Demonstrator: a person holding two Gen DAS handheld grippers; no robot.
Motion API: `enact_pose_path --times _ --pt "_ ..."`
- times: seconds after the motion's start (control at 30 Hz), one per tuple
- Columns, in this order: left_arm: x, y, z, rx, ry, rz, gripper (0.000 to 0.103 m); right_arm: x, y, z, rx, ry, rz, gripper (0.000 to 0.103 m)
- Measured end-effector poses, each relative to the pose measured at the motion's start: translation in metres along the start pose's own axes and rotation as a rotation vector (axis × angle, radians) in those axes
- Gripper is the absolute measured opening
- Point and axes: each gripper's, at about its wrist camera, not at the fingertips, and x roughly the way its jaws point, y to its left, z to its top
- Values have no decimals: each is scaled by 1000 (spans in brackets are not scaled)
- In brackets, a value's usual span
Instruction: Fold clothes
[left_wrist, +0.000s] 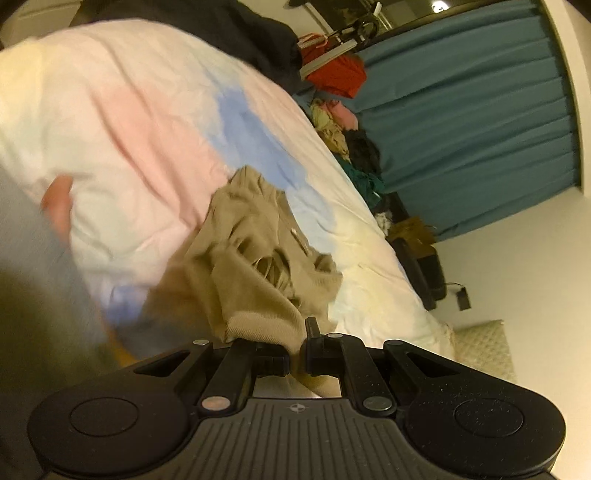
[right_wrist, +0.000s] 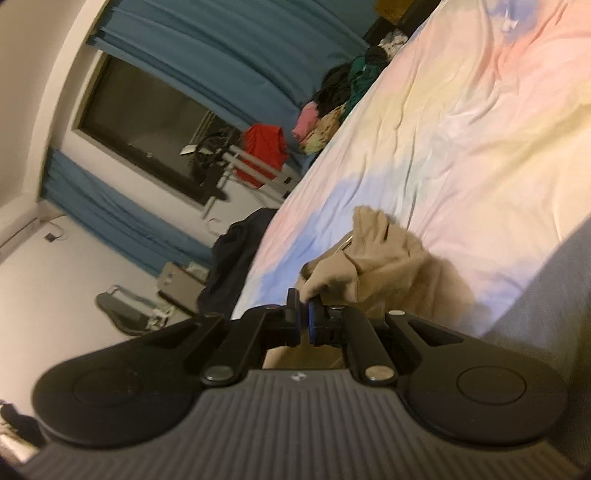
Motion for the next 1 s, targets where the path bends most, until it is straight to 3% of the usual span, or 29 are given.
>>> enact_pose_path --times 0.3,0.47,0.67,1.0 --pt "89 -53 95 19 33 86 9 98 12 58 75 -29 -57 7" --pt "150 -60 132 46 52 154 9 159 9 74 59 -40 -121 8" --pt "213 -32 154 17 69 198 9 215 -17 77 54 2 -144 8" --pt "262 -4 172 48 66 147 12 266 -64 86 115 54 -179 8"
